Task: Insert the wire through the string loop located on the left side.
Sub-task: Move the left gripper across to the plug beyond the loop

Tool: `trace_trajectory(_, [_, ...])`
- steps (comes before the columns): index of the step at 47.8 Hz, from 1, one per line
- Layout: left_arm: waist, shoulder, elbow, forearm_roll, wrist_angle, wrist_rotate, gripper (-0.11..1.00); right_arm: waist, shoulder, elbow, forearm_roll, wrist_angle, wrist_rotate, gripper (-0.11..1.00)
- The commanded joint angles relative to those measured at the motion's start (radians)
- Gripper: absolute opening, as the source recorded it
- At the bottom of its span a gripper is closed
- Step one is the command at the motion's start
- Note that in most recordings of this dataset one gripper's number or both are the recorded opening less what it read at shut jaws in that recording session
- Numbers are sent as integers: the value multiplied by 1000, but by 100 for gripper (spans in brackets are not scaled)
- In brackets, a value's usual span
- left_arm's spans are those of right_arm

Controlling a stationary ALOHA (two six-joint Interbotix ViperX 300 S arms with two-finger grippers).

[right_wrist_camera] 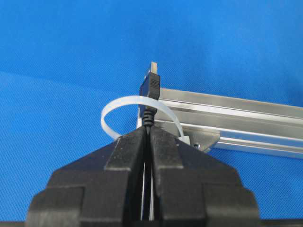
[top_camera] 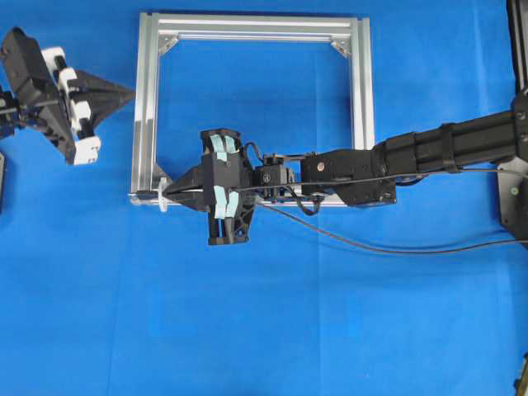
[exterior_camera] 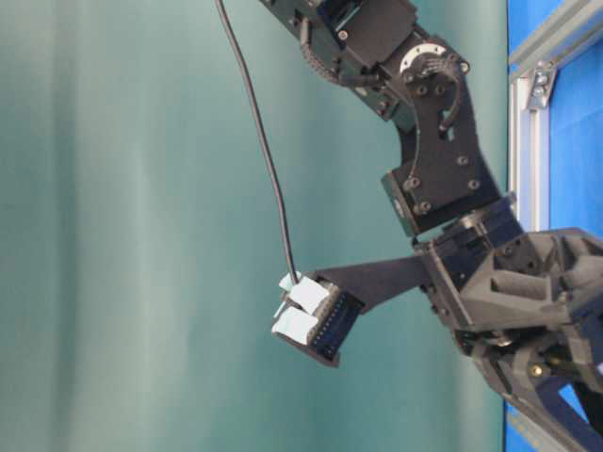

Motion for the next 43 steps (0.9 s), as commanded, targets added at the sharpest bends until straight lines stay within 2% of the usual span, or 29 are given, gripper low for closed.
trace_trajectory(1, [-72, -20, -3, 2, -5, -3, 0, 0, -25, -21, 0, -5, 2, 0])
trace_trajectory(9, [-210, -40, -2, 2, -5, -3, 0, 0, -25, -23, 0, -5, 2, 0])
trace_trajectory(20, [-336, -49, -5, 2, -5, -5, 0, 0, -25, -25, 0, -5, 2, 0])
trace_trajectory(43, [-356, -49, -5, 11, 3, 6, 0, -2, -25, -25, 0, -5, 2, 0])
